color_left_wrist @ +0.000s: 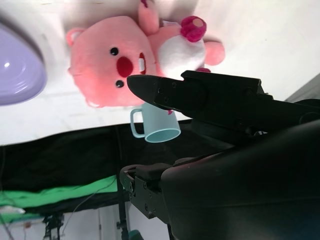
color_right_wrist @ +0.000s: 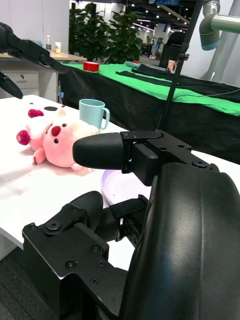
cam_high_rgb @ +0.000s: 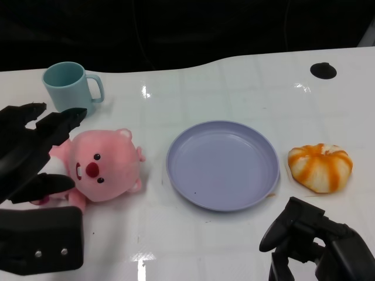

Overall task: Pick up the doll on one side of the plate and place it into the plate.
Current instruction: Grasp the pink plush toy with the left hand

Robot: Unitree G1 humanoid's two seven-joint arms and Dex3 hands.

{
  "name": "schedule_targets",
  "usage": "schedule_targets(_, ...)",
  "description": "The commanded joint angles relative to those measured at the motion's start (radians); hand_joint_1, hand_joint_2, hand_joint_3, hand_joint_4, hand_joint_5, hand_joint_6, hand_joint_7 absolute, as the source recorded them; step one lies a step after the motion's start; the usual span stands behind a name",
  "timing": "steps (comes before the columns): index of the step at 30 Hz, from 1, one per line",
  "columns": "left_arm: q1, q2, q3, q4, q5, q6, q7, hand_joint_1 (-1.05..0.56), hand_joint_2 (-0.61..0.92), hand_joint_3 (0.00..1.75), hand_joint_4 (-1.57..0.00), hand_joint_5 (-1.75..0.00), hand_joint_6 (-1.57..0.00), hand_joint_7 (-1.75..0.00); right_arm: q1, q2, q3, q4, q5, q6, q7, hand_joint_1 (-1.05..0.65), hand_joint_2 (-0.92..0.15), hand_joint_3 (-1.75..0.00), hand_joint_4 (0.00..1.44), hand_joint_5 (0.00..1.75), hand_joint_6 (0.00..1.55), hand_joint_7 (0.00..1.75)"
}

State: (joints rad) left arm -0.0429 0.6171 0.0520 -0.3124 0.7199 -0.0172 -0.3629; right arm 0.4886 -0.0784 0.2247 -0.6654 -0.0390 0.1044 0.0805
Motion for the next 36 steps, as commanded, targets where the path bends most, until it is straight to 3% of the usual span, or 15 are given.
schedule_targets(1,-0.043,0.030,-0.041,0.072,0.040,0.014,-0.005,-0.72,0.88,0.00,-0.05,-0.22,-0.17,-0.01,0.002,-0.002,-0.006,-0.015,-0.002,0.009,-0.005,0.08,-0.44,-1.36,0.72,1.75,0.62,1.54)
schedule_targets(14,-0.201,0.042,-0.198,0.359,0.121,0.016,0.029,-0.73,0.90,0.00,-0.11,-0.21,-0.18,-0.01,0.007,-0.003,-0.004,-0.022,-0.002,0.016,-0.007,0.07,-0.42,-1.35,0.71,1.75,0.62,1.53)
schedule_targets(19,-0.290,0.028,-0.273,0.542,0.120,-0.008,0.048,-0.74,0.91,0.00,-0.09,-0.19,-0.16,0.00,0.009,-0.003,-0.003,-0.024,-0.001,0.015,-0.008,0.08,-0.43,-1.35,0.72,1.75,0.63,1.53)
schedule_targets(31,-0.447,-0.047,-0.434,0.891,0.122,-0.032,0.115,-0.67,0.92,0.02,-0.13,-0.14,-0.17,0.00,0.011,-0.009,-0.013,-0.022,0.007,0.012,-0.002,0.08,-0.43,-1.35,0.72,1.75,0.63,1.52)
schedule_targets(36,-0.498,-0.090,-0.479,1.057,0.106,-0.064,0.199,-0.59,0.92,0.04,-0.24,-0.15,-0.26,-0.03,0.012,-0.010,-0.013,-0.022,0.004,0.009,-0.001,0.07,-0.43,-1.35,0.72,1.75,0.63,1.52)
